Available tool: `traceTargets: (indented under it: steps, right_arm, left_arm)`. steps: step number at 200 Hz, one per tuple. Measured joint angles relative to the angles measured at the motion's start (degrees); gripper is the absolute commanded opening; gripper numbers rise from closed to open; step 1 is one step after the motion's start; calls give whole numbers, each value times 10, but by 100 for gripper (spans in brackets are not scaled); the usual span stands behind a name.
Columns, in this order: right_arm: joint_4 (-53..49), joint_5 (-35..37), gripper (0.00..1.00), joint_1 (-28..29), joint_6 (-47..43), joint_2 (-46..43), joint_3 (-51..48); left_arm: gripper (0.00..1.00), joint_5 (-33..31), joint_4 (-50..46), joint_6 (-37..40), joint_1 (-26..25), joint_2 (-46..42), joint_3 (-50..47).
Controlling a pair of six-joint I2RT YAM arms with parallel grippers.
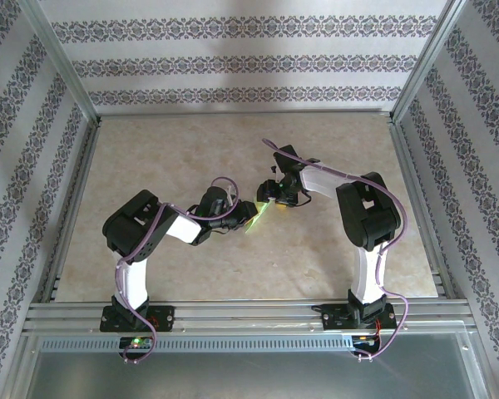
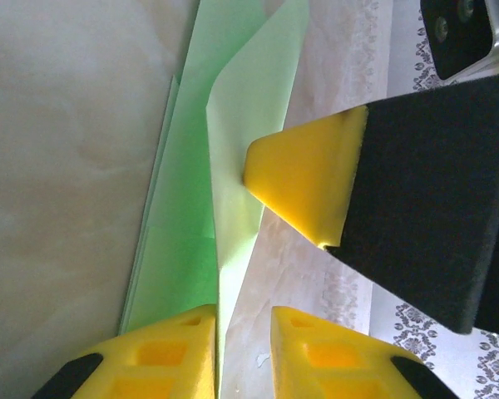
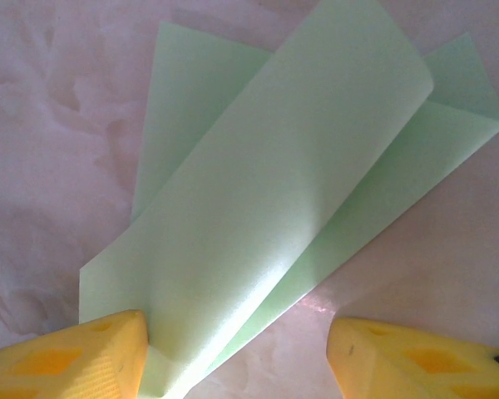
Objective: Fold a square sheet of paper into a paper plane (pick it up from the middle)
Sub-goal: Fifth fold the wing at the center of the table.
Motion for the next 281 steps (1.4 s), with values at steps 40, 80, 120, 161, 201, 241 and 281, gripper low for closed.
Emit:
traceTargets:
  steps: [40, 80, 120, 161, 201, 241, 281]
  right_arm:
    - [-2, 0, 69, 0, 9, 2, 3]
    - [-5, 0, 69, 0, 12, 3, 5]
    - [-8, 0, 69, 0, 20, 5, 8]
    - [-8, 0, 71, 0, 22, 6, 9]
    - [-8, 0, 71, 0, 24, 6, 9]
    - [-8, 0, 72, 0, 24, 6, 9]
    - [-8, 0, 72, 0, 26, 7, 10]
  left_arm:
    - [25, -1, -31, 16, 0, -9, 0]
    - [30, -1, -50, 40, 0, -16, 1]
    - [30, 7, -87, 72, 0, -17, 18]
    - [29, 14, -130, 101, 0, -19, 36]
    - [27, 16, -169, 125, 0, -19, 52]
    - [25, 16, -196, 148, 0, -19, 63]
    - [22, 18, -219, 172, 0, -19, 72]
